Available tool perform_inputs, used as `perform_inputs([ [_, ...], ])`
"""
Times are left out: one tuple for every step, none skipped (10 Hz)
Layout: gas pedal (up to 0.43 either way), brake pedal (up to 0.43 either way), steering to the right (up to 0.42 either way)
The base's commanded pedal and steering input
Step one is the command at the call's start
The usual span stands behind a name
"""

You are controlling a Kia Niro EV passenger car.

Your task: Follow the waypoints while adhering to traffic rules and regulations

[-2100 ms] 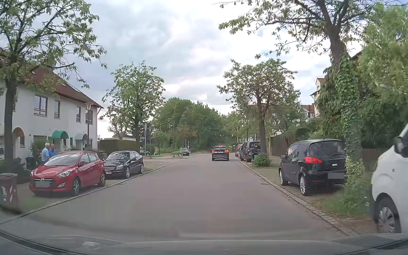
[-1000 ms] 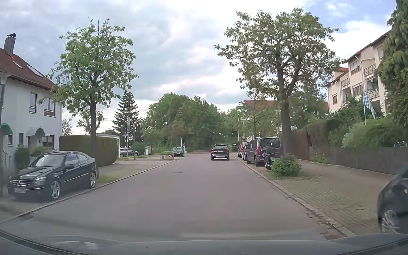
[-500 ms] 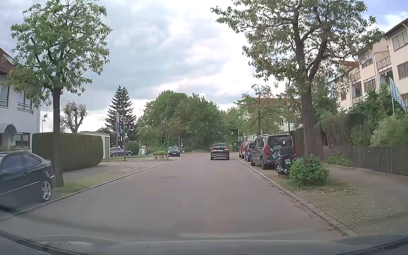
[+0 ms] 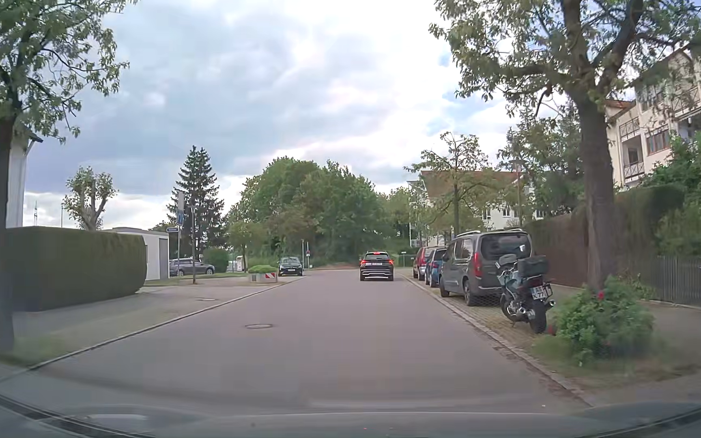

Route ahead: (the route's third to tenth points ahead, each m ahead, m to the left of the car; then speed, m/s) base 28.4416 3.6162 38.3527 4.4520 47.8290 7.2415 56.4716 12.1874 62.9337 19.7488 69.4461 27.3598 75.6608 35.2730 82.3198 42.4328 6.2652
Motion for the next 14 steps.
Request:
perform_inputs([
  [0.000,0.018,0.003],
  [0.000,0.024,0.003],
  [0.000,0.018,0.001],
  [0.000,0.018,0.001],
  [0.000,0.018,0.001],
  [0.000,0.018,0.001],
  [0.008,0.018,0.001],
  [0.008,0.018,0.001],
  [0.008,0.018,0.000],
  [0.008,0.018,0.000],
  [0.008,0.018,-0.003],
  [0.008,0.018,-0.006],
  [0.008,0.018,-0.005],
  [0.008,0.018,-0.003],
])
